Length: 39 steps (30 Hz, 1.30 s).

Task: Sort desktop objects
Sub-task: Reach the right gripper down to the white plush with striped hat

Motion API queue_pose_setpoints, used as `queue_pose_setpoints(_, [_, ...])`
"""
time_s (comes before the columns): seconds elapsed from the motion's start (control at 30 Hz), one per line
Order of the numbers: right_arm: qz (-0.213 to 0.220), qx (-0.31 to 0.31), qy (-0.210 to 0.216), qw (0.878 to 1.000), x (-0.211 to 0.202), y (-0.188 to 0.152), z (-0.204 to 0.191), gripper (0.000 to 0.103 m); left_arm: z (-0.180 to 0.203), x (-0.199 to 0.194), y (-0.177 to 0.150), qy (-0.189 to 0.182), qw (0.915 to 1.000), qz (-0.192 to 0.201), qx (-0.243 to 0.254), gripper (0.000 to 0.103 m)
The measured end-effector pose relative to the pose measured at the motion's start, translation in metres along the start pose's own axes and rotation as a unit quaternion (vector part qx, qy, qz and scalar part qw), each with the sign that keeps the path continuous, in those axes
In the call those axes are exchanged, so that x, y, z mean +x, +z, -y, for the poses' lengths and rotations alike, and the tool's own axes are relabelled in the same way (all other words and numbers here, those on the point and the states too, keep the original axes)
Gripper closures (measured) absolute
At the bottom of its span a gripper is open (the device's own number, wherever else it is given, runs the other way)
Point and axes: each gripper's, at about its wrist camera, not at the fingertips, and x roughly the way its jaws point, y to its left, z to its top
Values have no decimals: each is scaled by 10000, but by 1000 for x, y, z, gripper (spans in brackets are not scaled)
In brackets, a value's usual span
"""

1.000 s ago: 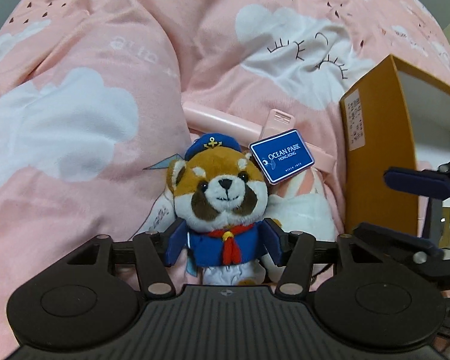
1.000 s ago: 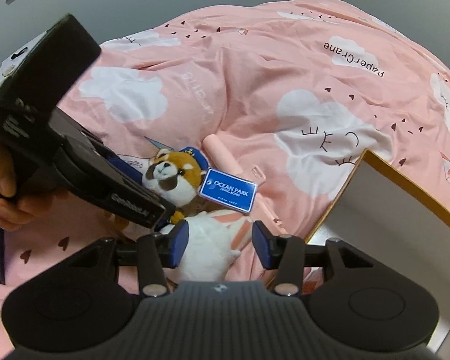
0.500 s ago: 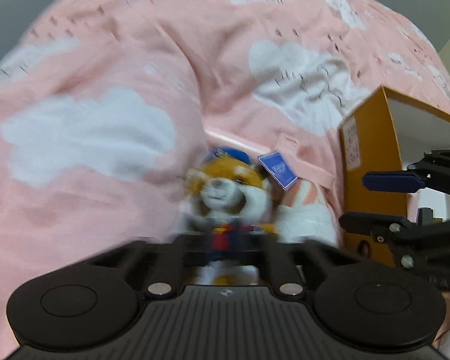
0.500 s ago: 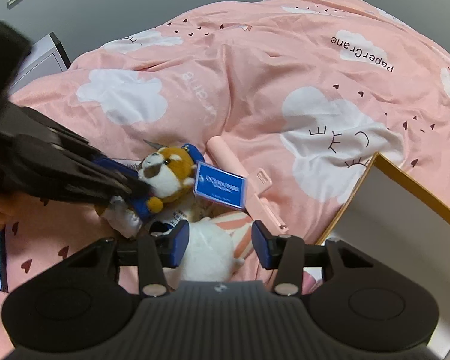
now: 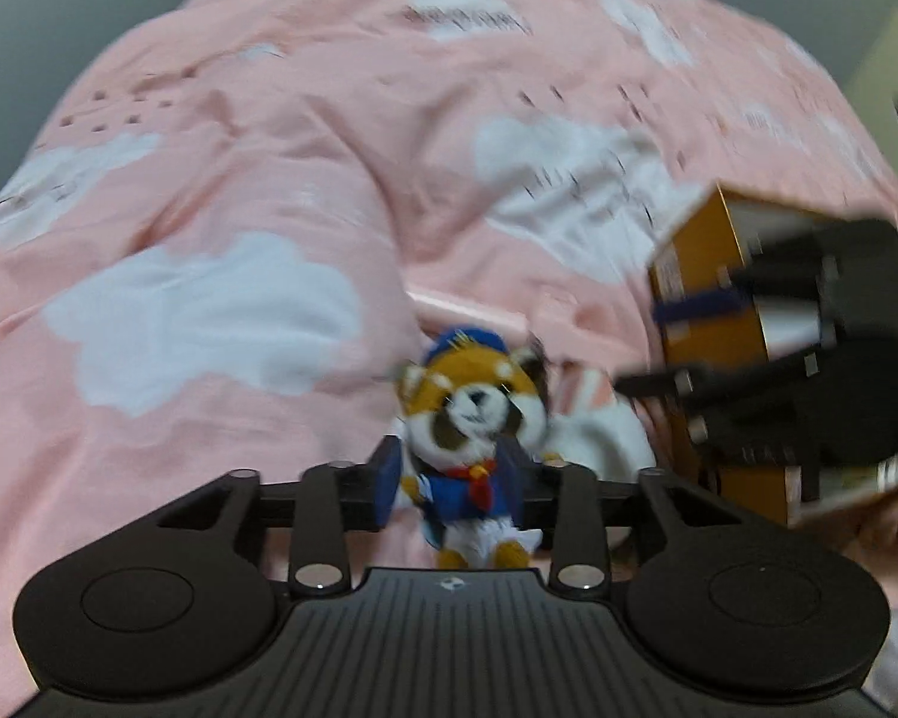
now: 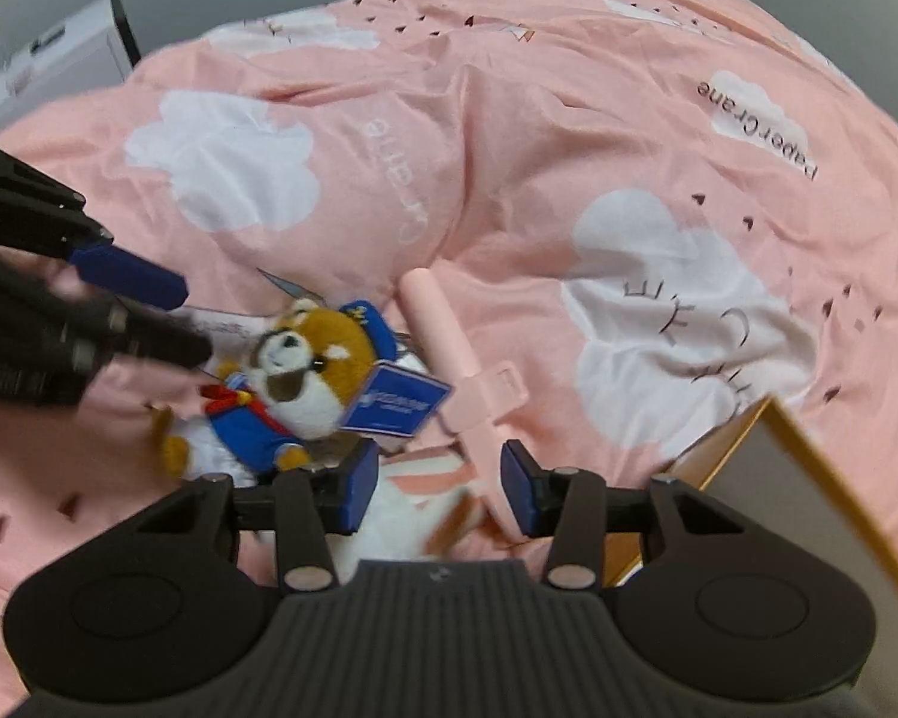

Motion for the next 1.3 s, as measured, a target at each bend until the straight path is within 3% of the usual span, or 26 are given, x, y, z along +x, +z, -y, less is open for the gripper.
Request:
queue_pose_setpoints(0.03, [-44,-85,1,10000,1,1,1,56,4,5,-1,-24,9999,-73,97,47])
queue_pose_setpoints(0.2, [-304,-55,450,9985,1,-3,0,56,18,35,-6,21,9980,-529,355,46])
queue_pose_setpoints(0.43, [-307,-12,521,9982,-5,-17,-8,56,33,68,-12,286,9941,-872,578,46])
queue_pose_setpoints(0.67, [-310,1167,922,9884,-16,-19,5,54,22,58,-23,264,9977,-582,227,63])
queue_pose_setpoints(0.73, [-315,1651,1064,9800,-17,-19,6,51,20,50,-27,317,9982,-462,220,65])
queue_pose_setpoints(0.8, [-369,2121,1142,9698,-13,-17,6,41,14,42,-31,301,9987,-396,124,67])
queue_pose_setpoints(1.07, [-568,3446,360,9363,15,-8,-3,33,-3,31,-36,192,9994,-252,-148,70])
queue_pose_setpoints(1.23, [-727,3607,-38,9298,26,-3,-12,26,-9,32,-38,73,9995,-225,-228,70])
queue_pose_setpoints(1.3, [-949,3795,-133,9202,35,-5,-14,25,-10,32,-39,30,9995,-199,-229,70])
